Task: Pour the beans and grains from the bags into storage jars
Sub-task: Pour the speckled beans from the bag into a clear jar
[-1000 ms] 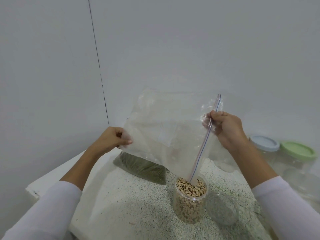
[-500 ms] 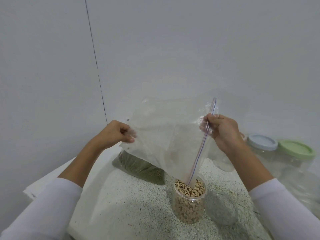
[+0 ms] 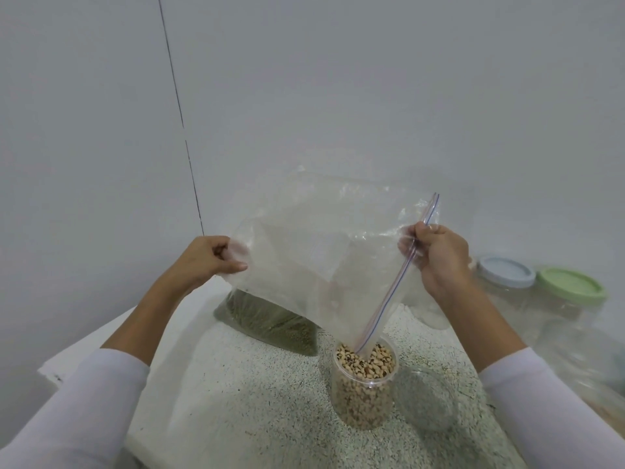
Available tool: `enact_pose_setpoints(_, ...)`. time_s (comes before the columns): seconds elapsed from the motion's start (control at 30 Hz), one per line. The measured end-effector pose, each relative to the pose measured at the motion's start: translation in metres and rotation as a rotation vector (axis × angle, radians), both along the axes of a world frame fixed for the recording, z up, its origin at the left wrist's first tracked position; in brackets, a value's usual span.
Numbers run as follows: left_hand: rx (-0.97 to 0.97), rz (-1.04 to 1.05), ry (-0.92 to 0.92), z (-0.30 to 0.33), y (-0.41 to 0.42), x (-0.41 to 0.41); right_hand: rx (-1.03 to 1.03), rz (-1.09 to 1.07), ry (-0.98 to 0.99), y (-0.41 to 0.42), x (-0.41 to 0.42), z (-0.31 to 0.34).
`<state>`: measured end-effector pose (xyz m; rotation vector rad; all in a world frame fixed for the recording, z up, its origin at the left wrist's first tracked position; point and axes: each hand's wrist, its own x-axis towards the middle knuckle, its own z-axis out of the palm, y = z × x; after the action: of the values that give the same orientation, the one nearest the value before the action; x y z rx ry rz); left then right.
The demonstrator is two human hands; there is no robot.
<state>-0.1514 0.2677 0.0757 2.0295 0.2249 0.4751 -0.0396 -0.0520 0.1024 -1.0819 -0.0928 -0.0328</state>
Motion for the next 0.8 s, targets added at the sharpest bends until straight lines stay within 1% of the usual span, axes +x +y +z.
enact_pose_setpoints(0.1, 0.001, 0.013, -0.008, -0.003, 0.003, 0.0, 0.004, -0.011, 0.006, 0.001, 0.0, -0.001)
enact_pose_setpoints(0.23, -0.05, -0.049, -0.01, -0.005, 0.005, -0.003, 0.007, -0.015, 0.006, 0.002, 0.0, -0.003)
enact_pose_setpoints(0.37, -0.206, -0.079, -0.043, -0.015, 0.006, -0.004, 0.01, -0.027, 0.003, 0.003, -0.001, -0.005)
enact_pose_setpoints(0.47, -0.417, -0.085, -0.098, -0.03, 0.001, -0.001, 0.034, -0.035, 0.0, 0.004, -0.001, -0.006)
enact_pose_setpoints(0.57, -0.755, -0.092, -0.195, -0.044, -0.007, 0.004, 0.057, -0.034, 0.012, 0.006, -0.001, -0.008)
enact_pose_setpoints(0.7, -1.134, -0.144, -0.306, -0.068, -0.018, 0.018, 0.105, -0.015, -0.002, 0.009, -0.001, -0.012)
enact_pose_setpoints(0.73, -1.193, -0.146, -0.314, -0.073, -0.022, 0.021, 0.113, -0.013, -0.007, 0.01, -0.001, -0.013)
enact_pose_setpoints(0.8, -1.256, -0.1, -0.254, -0.078, -0.034, 0.022, 0.139, -0.015, -0.013, 0.011, 0.0, -0.016)
